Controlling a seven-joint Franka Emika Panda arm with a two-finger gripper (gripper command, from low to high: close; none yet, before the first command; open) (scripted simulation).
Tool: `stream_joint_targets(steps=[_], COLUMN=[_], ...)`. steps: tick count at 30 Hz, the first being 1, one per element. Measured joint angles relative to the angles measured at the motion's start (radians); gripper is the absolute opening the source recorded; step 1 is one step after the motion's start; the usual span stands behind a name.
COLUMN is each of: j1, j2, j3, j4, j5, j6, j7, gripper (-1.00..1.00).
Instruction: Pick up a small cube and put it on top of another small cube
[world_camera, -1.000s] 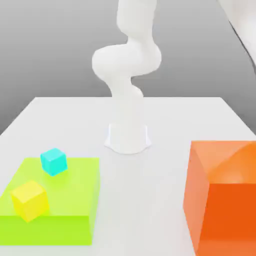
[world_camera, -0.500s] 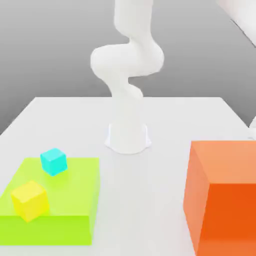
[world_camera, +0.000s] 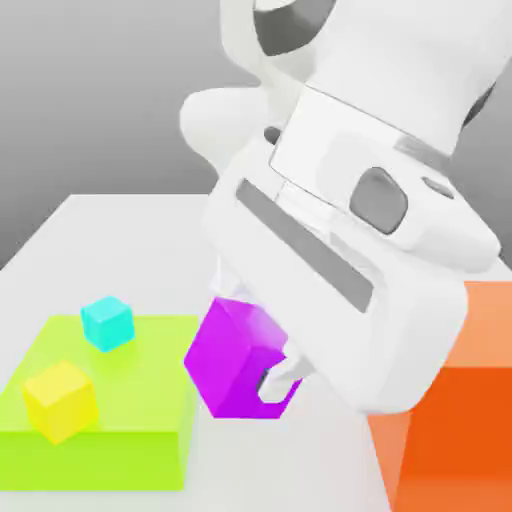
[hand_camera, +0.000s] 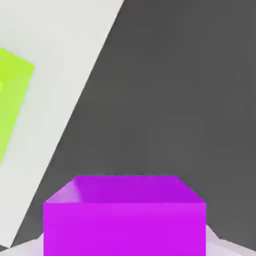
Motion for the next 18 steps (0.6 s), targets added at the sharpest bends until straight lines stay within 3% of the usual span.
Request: stream_joint_targets(steps=[18], j1=[-0.248], j2=[-0.164], j3=[-0.114], j4=[-0.318], j5=[0.332], j6=[0.128], j7=[0.381], gripper=[-1.00])
